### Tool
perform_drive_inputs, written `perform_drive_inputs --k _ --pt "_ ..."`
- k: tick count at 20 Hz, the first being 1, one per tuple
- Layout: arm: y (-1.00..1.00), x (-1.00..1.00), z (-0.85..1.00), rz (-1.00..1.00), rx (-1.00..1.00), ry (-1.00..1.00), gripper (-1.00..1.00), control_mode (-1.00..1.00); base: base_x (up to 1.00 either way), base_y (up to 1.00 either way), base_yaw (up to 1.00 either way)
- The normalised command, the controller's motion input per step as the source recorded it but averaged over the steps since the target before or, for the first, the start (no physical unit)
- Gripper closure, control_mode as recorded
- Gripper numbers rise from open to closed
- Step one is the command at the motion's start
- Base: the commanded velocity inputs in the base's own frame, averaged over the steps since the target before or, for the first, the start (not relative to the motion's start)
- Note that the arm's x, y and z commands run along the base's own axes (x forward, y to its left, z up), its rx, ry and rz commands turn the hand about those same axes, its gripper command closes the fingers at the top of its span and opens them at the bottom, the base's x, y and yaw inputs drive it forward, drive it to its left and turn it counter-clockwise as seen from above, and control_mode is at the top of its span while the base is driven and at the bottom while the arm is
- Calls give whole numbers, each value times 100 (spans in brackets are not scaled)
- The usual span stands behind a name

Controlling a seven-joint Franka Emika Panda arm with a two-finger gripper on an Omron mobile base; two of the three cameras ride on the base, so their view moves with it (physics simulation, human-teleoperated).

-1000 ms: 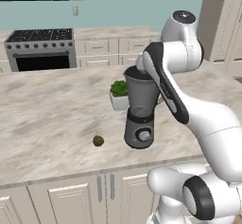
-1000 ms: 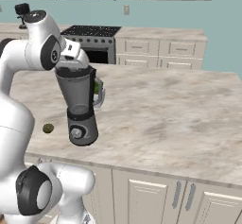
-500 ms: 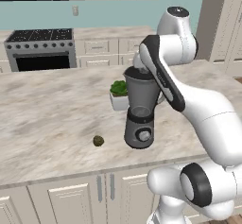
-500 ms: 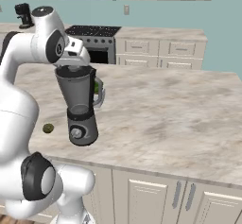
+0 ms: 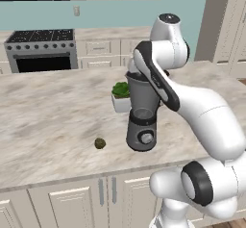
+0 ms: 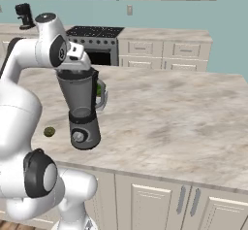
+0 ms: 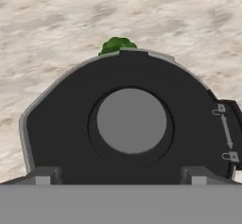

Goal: Open the blender lid, put the kiwi in the blender, close the lid, and start the blender.

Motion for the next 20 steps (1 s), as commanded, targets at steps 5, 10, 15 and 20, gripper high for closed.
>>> perform_drive_inputs --k 5,10,15,20 --pt "0 40 0 0 0 0 -100 -100 0 0 0" --pt "0 35 -3 0 0 1 -100 -100 0 0 0" --pt "0 21 -18 0 0 3 -100 -100 0 0 0" --pt "-11 -3 -27 0 1 1 -100 -100 0 0 0"
